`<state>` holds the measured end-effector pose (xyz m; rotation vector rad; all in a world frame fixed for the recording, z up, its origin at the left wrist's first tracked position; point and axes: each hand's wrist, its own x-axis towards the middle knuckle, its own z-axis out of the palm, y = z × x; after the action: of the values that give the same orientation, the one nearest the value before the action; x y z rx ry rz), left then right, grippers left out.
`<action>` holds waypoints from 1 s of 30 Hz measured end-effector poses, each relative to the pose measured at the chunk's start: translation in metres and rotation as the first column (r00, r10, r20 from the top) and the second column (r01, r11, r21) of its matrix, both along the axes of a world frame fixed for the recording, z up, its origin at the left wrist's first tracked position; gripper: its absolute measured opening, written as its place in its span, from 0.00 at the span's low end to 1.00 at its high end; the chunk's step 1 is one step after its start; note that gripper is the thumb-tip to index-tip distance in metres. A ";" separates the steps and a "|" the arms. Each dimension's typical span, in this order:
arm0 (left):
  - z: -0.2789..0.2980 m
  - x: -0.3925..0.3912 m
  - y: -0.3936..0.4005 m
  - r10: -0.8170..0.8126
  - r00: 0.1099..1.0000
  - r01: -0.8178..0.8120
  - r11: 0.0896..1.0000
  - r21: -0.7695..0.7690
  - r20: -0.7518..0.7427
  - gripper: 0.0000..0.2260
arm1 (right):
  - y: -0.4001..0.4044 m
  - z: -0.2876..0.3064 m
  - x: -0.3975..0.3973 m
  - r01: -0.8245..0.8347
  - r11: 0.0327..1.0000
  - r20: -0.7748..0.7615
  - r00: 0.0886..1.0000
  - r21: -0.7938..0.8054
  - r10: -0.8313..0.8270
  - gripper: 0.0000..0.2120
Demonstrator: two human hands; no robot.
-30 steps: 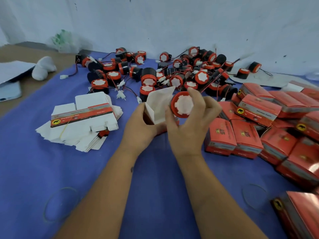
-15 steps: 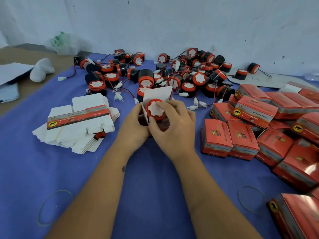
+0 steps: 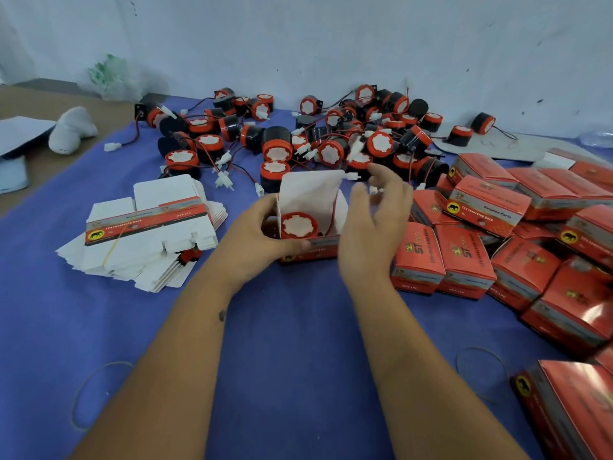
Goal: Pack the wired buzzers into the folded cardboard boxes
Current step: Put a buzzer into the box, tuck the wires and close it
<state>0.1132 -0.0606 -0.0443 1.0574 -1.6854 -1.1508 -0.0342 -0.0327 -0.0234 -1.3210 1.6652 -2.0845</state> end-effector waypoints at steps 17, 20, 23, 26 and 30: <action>0.004 -0.005 0.002 -0.054 0.998 0.054 0.999 0.008 0.037 0.30 | 0.001 -0.006 0.003 0.105 0.972 -0.565 0.798 -0.212 -0.210 0.07; 0.005 -0.006 0.002 -0.058 0.997 0.058 0.998 -0.007 0.045 0.27 | 0.005 -0.007 0.008 0.021 0.980 -0.681 0.716 -0.199 -0.154 0.06; 0.005 -0.005 0.002 -0.076 0.995 0.078 0.996 -0.031 0.058 0.23 | 0.008 -0.004 0.012 -0.059 0.989 -0.736 0.675 -0.136 -0.061 0.02; 0.004 -0.003 0.001 -0.083 0.992 0.090 0.993 -0.070 0.095 0.24 | 0.012 -0.004 0.014 -0.133 0.990 -0.725 0.687 -0.051 0.055 0.05; 0.002 -0.003 0.000 -0.125 0.987 0.135 0.986 -0.101 0.100 0.20 | 0.014 -0.004 0.016 -0.241 0.970 -0.654 0.737 -0.018 0.170 0.13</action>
<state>0.1106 -0.0601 -0.0420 0.9587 -1.8917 -1.0928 -0.0177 -0.0183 -0.0274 -2.3495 1.5136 -1.6875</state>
